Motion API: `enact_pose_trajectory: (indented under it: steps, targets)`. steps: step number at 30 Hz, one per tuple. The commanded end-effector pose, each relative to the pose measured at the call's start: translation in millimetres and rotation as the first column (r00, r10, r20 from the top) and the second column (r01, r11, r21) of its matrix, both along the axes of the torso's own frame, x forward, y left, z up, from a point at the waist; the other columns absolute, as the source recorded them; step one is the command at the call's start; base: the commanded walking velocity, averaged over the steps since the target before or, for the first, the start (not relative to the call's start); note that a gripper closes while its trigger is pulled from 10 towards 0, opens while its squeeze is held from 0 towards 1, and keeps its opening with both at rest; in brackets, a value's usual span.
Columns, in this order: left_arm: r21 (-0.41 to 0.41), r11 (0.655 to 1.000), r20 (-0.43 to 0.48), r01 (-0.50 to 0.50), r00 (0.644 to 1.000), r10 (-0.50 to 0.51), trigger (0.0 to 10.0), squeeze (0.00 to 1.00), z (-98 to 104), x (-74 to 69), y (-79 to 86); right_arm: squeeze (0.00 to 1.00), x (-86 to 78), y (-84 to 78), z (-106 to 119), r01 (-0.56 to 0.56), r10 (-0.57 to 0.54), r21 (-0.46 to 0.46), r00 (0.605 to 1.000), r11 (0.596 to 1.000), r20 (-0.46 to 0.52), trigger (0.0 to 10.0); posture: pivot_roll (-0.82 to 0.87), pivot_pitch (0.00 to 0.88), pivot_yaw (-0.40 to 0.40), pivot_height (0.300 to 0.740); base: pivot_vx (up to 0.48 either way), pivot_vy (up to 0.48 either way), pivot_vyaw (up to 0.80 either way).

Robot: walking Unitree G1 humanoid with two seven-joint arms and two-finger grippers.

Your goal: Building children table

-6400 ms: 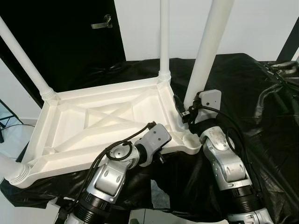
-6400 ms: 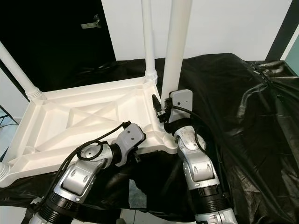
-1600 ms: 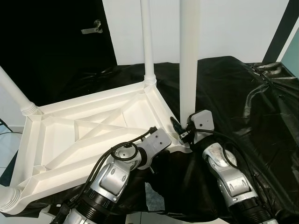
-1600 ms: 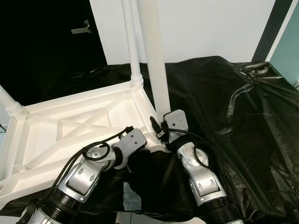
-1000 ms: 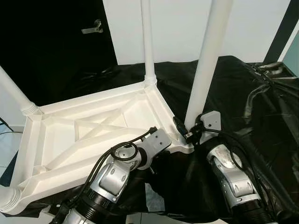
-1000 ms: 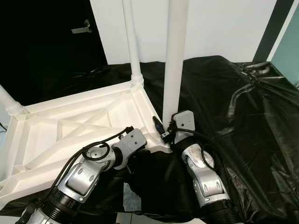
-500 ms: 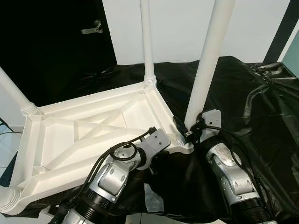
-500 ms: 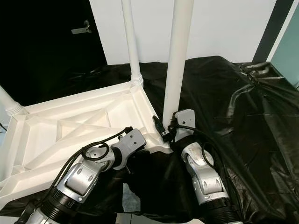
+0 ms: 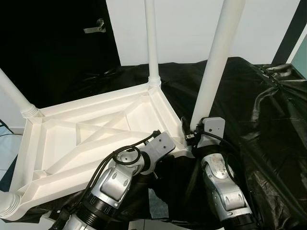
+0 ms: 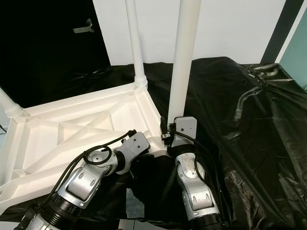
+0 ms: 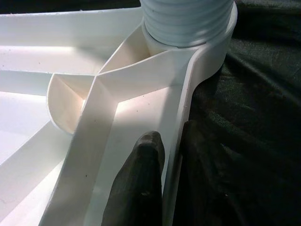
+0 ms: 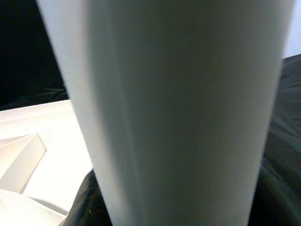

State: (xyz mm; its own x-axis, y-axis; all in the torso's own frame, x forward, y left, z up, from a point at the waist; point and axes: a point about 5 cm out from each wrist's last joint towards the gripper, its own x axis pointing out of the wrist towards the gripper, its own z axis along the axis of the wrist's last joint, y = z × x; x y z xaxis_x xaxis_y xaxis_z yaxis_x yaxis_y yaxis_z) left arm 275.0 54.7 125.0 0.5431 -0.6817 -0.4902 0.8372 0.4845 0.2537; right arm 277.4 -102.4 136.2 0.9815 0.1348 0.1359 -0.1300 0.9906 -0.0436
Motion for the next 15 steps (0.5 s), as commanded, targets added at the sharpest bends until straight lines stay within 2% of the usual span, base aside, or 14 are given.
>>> enact_pose_trajectory:
  steps: [1,7,8,10,11,15]
  targets:
    - [0.034,0.993,0.085,-0.111,0.991,0.108,10.0,0.0,10,12.9,15.7,0.0,-7.1,3.8,-28,-0.01,0.01,0.0,0.99,1.0,-0.143,10.0,0.05,0.0,0.067,0.74,0.0,0.0,0.0]
    - [0.033,0.994,0.09,-0.103,0.991,0.1,10.0,0.0,10,13.5,13.2,0.0,-5.1,-0.7,-24,-0.018,0.014,-0.033,0.993,0.999,-0.118,10.0,0.05,0.0,0.064,0.74,0.0,0.0,0.0]
    - [0.033,0.994,0.091,-0.101,0.991,0.098,10.0,0.0,10,13.3,12.8,0.29,-4.2,-3.5,-22,-0.031,0.028,-0.027,0.994,0.999,-0.109,10.0,0.05,0.0,0.064,0.74,0.0,0.0,0.0]
    - [0.034,0.994,0.092,-0.1,0.991,0.096,10.0,0.0,10,13.0,12.4,0.29,-3.5,-6.0,-20,-0.043,0.041,-0.018,0.994,0.999,-0.102,10.0,0.05,0.0,0.063,0.74,0.0,0.0,0.0]
    - [0.033,0.994,0.092,-0.1,0.991,0.096,10.0,0.0,10,12.9,12.3,1.0,-3.2,-7.2,-18,-0.051,0.049,-0.021,0.995,0.998,-0.09,10.0,0.05,0.0,0.063,0.74,0.0,0.0,0.0]
    - [0.033,0.995,0.092,-0.098,0.991,0.094,10.0,0.0,10,12.8,12.0,1.0,-1.8,-10.9,-11,-0.121,0.12,-0.03,0.992,0.992,-0.05,10.0,0.05,0.0,0.062,0.74,0.0,0.0,0.0]
